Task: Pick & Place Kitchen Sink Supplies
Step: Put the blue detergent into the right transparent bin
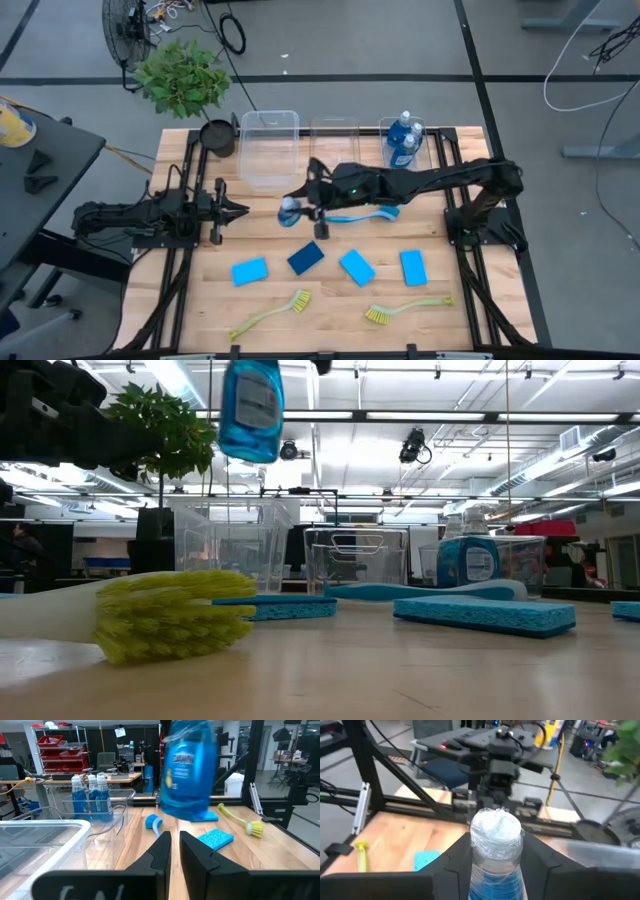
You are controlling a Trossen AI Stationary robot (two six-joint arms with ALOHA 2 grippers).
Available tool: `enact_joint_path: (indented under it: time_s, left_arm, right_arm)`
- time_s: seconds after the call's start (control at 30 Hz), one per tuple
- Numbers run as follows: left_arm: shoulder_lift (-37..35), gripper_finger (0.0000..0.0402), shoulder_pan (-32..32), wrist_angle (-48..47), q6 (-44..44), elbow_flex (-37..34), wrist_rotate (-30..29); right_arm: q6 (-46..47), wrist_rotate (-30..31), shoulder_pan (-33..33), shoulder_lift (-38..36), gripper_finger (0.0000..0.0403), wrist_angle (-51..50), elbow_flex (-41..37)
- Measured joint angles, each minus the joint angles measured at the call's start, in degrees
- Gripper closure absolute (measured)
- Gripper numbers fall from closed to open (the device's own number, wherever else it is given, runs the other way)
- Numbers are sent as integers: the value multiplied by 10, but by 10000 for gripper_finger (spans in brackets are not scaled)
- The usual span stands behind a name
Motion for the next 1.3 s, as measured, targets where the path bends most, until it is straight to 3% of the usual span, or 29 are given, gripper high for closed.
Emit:
enact_joint_path:
  time_s: [0.93, 1.3]
  left_arm:
    - [0, 358, 0, 0, 0, 0, 0]
    - [0, 358, 0, 0, 0, 0, 0]
  right_arm:
    - [4, 21, -154, -235, 278, -14, -226]
    - [4, 19, -219, -324, 278, -47, -281]
